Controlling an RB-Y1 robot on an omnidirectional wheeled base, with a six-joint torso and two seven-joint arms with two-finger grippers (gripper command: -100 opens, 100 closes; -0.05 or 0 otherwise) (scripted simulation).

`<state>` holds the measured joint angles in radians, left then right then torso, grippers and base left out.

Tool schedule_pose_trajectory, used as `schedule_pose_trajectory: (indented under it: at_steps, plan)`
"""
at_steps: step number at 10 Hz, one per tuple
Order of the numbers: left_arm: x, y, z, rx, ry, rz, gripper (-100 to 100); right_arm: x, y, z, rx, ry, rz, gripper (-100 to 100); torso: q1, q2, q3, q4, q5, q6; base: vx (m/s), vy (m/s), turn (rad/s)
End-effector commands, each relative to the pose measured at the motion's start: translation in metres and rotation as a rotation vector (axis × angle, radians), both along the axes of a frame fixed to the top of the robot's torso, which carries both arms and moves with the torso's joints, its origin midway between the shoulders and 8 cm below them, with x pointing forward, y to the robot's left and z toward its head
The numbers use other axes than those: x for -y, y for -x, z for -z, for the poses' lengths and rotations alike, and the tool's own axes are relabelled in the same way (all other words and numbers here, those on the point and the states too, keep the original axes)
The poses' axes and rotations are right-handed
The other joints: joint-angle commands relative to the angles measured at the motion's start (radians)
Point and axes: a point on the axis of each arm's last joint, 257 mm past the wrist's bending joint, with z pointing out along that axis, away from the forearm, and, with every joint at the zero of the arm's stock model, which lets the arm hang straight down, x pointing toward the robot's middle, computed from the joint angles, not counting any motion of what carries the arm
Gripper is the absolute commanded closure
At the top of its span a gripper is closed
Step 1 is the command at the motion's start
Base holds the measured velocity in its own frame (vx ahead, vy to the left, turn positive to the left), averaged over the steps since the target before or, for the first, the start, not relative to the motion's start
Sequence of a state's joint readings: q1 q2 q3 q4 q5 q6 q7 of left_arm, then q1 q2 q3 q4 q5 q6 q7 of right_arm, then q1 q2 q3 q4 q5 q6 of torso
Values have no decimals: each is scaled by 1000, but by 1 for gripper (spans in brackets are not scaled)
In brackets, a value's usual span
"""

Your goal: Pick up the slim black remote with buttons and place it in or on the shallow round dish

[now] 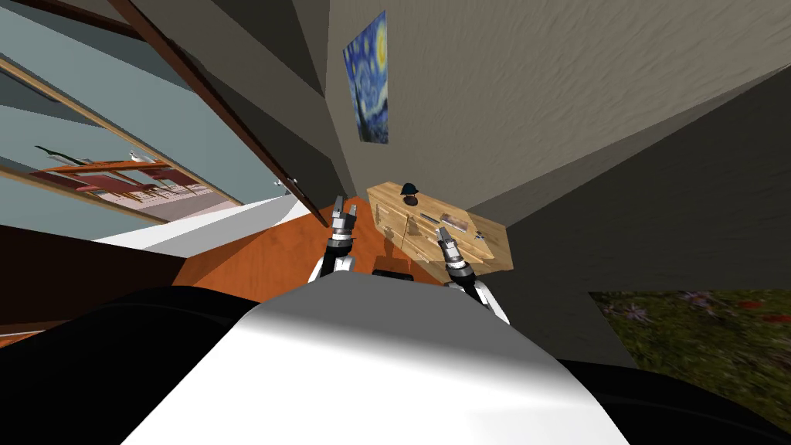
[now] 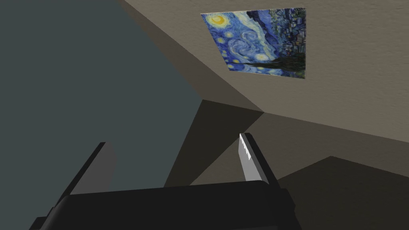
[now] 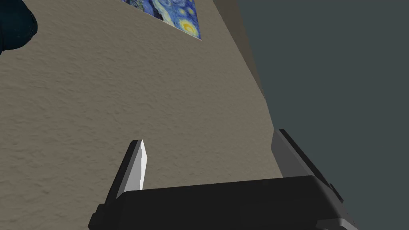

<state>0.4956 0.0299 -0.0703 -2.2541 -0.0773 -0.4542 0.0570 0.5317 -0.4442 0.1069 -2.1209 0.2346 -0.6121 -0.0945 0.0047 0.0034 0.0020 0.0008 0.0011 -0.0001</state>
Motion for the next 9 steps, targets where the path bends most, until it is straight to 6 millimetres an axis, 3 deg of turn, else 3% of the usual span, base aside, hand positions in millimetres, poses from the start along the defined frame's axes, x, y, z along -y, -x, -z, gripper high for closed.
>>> schedule_pose_trajectory:
  at_steps: [1, 2, 3, 4, 5, 6, 7, 8, 9]
  plan:
    - [0, 0, 0, 0, 0, 0, 0, -3, 1, 9, -15, 43, -19, -100, 0, 0, 0, 0, 0, 0, -34, 67, 48]
    - [0, 0, 0, 0, 0, 0, 0, -5, 4, 31, -44, 100, -41, -100, -1, 0, 0, 0, 0, 0, -30, 93, 125]
    - [0, 0, 0, 0, 0, 0, 0, -5, 5, 33, -47, 114, -49, -100, 0, -1, 0, 0, 0, 0, -27, 75, 69]
    - [0, 0, 0, 0, 0, 0, 0, -5, 8, 56, -79, 171, -71, -100, -1, -1, -1, 0, 0, 0, -31, 75, 113]
    - [0, 0, 0, 0, 0, 0, 0, -5, 9, 58, -82, 187, -80, -100, -1, -1, 0, 0, 0, 0, -21, 60, 60]
    - [0, 0, 0, 0, 0, 0, 0, -4, 15, 80, -111, 244, -104, -100, -2, -1, -1, 0, 0, 0, -25, 101, 128]
    - [0, 0, 0, 0, 0, 0, 0, -2, 16, 84, -121, 264, -111, -100, 0, -1, -1, 0, 0, 0, -15, 86, 65]
    - [0, 0, 0, 0, 0, 0, 0, 1, 22, 108, -155, 319, -133, -100, 0, -2, -1, 0, 0, 1, -20, 91, 128]
    - [0, 0, 0, 0, 0, 0, 0, 4, 24, 111, -162, 343, -144, -100, 0, -2, -1, 0, 0, 0, -11, 70, 64]
